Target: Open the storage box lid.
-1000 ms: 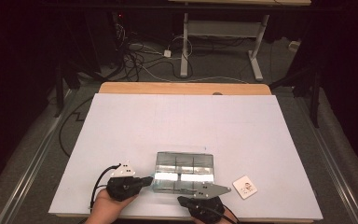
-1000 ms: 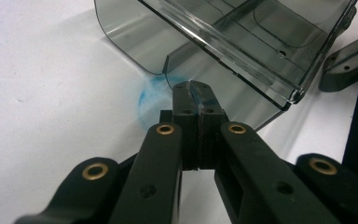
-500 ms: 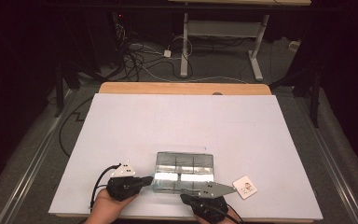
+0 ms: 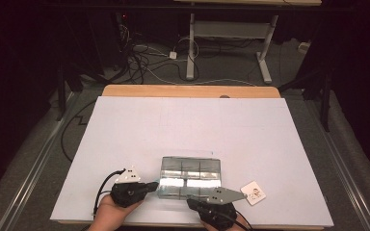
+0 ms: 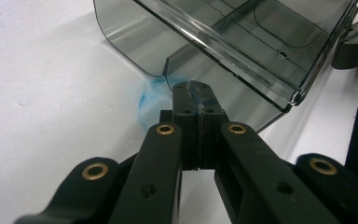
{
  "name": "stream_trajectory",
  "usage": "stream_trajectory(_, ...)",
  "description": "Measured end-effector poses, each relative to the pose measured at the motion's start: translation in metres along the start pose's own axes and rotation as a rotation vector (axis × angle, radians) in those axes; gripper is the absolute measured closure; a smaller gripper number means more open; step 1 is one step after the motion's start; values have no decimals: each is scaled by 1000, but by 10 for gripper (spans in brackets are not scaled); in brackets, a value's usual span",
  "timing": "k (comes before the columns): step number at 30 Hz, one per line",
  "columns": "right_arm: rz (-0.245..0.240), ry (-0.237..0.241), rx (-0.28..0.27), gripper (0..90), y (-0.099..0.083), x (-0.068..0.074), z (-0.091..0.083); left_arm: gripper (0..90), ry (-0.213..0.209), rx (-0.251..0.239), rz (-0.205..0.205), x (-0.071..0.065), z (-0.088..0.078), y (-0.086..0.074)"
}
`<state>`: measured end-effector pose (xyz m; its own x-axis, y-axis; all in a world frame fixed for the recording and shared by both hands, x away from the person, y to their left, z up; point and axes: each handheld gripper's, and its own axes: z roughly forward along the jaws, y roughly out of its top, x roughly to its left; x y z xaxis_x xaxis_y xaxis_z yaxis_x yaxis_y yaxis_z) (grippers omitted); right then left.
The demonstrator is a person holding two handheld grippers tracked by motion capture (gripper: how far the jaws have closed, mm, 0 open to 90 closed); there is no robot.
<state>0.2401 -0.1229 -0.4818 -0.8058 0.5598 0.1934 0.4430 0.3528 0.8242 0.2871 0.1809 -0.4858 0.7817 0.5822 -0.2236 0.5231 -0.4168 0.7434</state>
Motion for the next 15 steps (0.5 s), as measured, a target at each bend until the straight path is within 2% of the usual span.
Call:
stream_trajectory(7, 11, -10, 28, 900, -3, -2, 4, 874, 0, -1, 0, 0, 0, 0)
stream_trajectory(12, 17, -17, 25, 900, -4, -4, 4, 874, -1, 0, 2, 0, 0, 0)
stream_trajectory(15, 20, -12, 2, 900, -3, -4, 2, 874, -1, 1, 3, 0, 0, 0)
